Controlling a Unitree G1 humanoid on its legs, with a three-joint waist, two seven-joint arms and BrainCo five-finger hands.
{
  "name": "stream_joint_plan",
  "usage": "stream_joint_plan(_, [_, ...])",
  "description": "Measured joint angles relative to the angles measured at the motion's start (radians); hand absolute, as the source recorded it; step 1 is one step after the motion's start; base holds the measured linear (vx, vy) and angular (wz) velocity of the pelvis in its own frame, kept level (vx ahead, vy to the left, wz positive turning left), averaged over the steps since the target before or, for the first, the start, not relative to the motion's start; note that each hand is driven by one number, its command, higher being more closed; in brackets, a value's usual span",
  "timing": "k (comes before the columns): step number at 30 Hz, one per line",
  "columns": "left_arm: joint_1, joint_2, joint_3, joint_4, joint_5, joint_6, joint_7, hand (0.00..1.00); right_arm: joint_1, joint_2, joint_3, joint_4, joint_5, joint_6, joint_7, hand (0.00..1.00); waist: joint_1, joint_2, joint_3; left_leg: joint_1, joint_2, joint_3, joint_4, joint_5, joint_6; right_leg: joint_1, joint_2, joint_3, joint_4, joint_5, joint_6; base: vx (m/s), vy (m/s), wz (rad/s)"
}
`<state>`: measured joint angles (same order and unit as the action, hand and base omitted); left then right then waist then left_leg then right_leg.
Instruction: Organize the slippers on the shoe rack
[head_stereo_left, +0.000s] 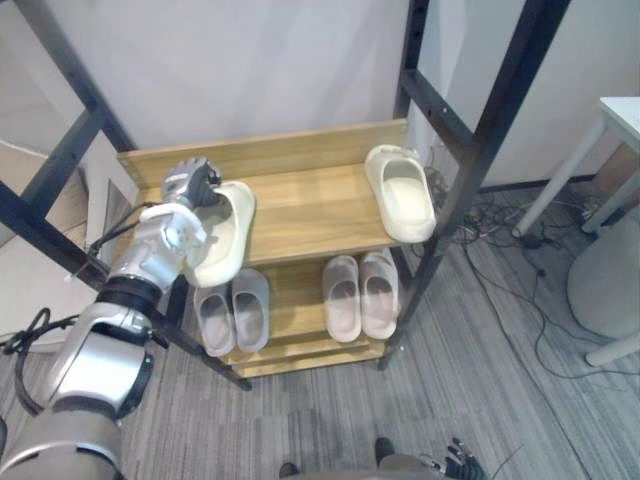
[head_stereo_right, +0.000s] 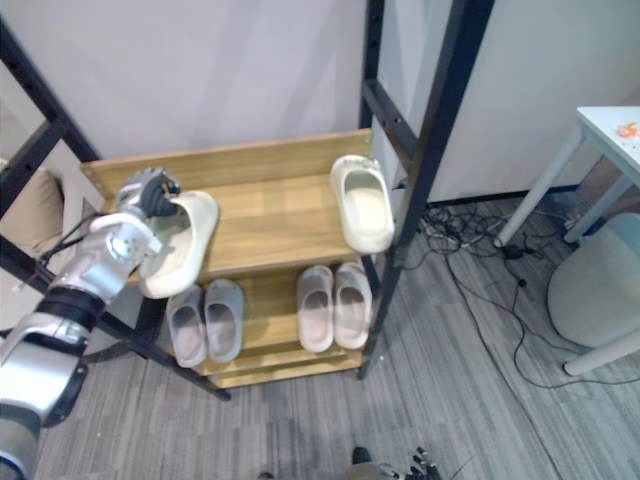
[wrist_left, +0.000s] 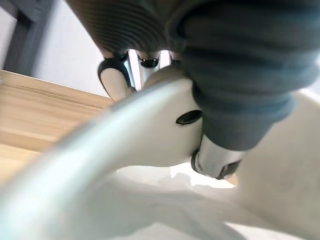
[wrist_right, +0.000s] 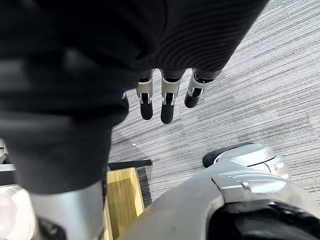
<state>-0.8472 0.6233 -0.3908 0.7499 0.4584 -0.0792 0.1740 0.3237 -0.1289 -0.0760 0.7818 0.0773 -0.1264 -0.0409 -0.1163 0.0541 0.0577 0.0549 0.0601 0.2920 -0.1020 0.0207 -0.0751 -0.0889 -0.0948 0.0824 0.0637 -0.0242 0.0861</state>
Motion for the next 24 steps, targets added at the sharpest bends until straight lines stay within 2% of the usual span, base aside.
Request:
stream_joint_plan(5, [-0.025, -0.096, 0.0, -0.044, -0.012, 0.002, 0.02, 1.0, 0.001, 0.001, 0.0, -0.024, -0.001, 0.012, -0.002, 0.0, -0.005, 0.002, 0.004, -0.002, -0.001, 0.027, 0.0, -0.007, 0.005, -0.013, 0.003, 0.035, 0.004, 0.004, 0.005, 0.0, -0.004, -0.19])
stream_joint_plan(9, [-0.069, -0.186, -0.001, -0.049, -0.03, 0.006, 0.024, 1.0, 0.003, 0.011, -0.022, -0.051, 0.0, 0.021, -0.007, 0.0, -0.02, -0.005, 0.015, 0.01, 0.0, 0.056, 0.001, -0.016, 0.008, -0.016, 0.005, 0.06, 0.004, 0.007, 0.008, 0.01, -0.012, -0.17])
stream_joint_plan(12, [-0.08, -0.222, -0.001, -0.049, -0.03, 0.009, 0.046, 1.0, 0.002, 0.015, -0.029, -0.07, 0.0, 0.021, -0.008, 0.0, -0.026, -0.008, 0.026, 0.016, 0.002, 0.087, 0.019, -0.038, 0.008, -0.02, 0.008, 0.094, 0.005, 0.008, 0.01, 0.0, -0.01, -0.31])
stream_joint_plan(19, [-0.09, -0.227, 0.045, -0.04, -0.031, 0.043, 0.068, 1.0, 0.005, 0.029, -0.04, -0.072, 0.0, 0.022, -0.015, 0.0, -0.031, -0.01, 0.029, 0.016, 0.006, 0.156, 0.056, -0.079, 0.004, -0.04, 0.018, 0.157, 0.01, 0.01, 0.014, 0.02, -0.01, -0.32])
stream_joint_plan(21, [-0.109, -0.226, 0.096, -0.006, -0.034, 0.048, 0.084, 1.0, 0.006, 0.041, -0.04, -0.087, 0.0, 0.023, -0.019, 0.0, -0.029, -0.024, 0.039, 0.015, 0.009, 0.183, 0.067, -0.09, 0.002, -0.052, 0.025, 0.183, 0.011, 0.014, 0.019, 0.0, -0.023, -0.3])
stream_joint_plan(24, [-0.113, -0.224, 0.135, 0.012, -0.043, 0.06, 0.089, 1.0, 0.01, 0.045, -0.04, -0.105, 0.0, 0.022, -0.019, 0.0, -0.029, -0.031, 0.043, 0.014, 0.018, 0.211, 0.106, -0.119, -0.002, -0.053, 0.03, 0.21, 0.011, 0.015, 0.021, 0.01, -0.023, -0.32])
